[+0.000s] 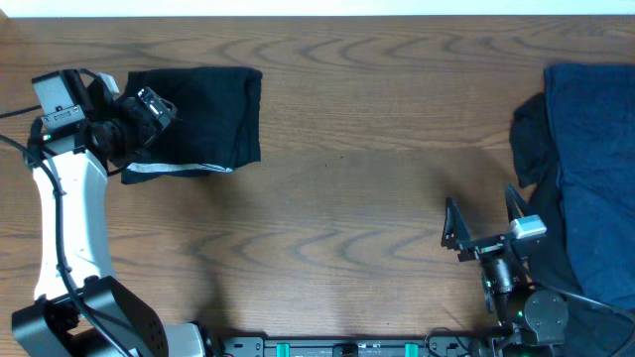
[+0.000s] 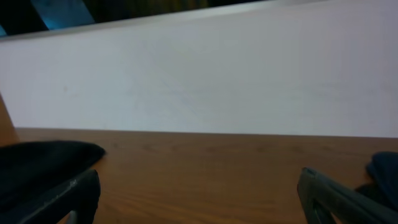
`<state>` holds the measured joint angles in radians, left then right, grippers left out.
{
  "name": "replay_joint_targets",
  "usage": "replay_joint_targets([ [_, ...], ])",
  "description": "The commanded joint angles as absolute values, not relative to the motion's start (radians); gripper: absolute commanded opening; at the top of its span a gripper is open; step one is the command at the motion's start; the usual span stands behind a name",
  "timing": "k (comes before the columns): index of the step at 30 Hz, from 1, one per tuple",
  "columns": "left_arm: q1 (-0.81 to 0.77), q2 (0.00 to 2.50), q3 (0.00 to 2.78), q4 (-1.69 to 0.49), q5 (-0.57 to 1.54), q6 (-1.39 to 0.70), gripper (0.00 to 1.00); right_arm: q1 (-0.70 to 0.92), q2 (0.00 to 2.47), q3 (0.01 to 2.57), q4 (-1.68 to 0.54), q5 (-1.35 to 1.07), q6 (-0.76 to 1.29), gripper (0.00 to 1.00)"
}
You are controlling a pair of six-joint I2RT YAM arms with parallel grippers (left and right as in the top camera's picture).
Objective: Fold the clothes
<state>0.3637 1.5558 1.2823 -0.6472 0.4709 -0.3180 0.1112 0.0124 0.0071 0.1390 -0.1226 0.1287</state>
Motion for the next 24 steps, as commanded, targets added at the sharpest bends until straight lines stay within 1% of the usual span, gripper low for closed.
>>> replay_joint_targets([
  [1,0.362,1.549,1.279,-0.648,0.470,-0.320,0.98,0.123,0.006,0.005,0.113,-0.101,0.054,0.99],
  [6,0.362,1.549,1.279,-0.648,0.470,-0.320,0.98,0.123,0.006,0.005,0.015,-0.101,-0.023,0.99],
  [11,0.362,1.549,1.279,-0.648,0.470,-0.320,0.98,0.123,0.006,0.005,-0.066,-0.100,-0.056,0.99],
  [15,0.362,1.549,1.279,-0.648,0.470,-0.320,0.98,0.123,0.006,0.005,-0.065,-0.089,-0.110,0.99],
  [19,0.362,1.549,1.279,-0.648,0.470,-0.320,0.98,0.123,0.006,0.005,-0.072,-0.030,-0.110,0.99],
  [24,0.362,1.549,1.279,-0.648,0.470,-0.320,0.98,0.123,0.006,0.005,-0.073,-0.023,-0.109,0.99],
])
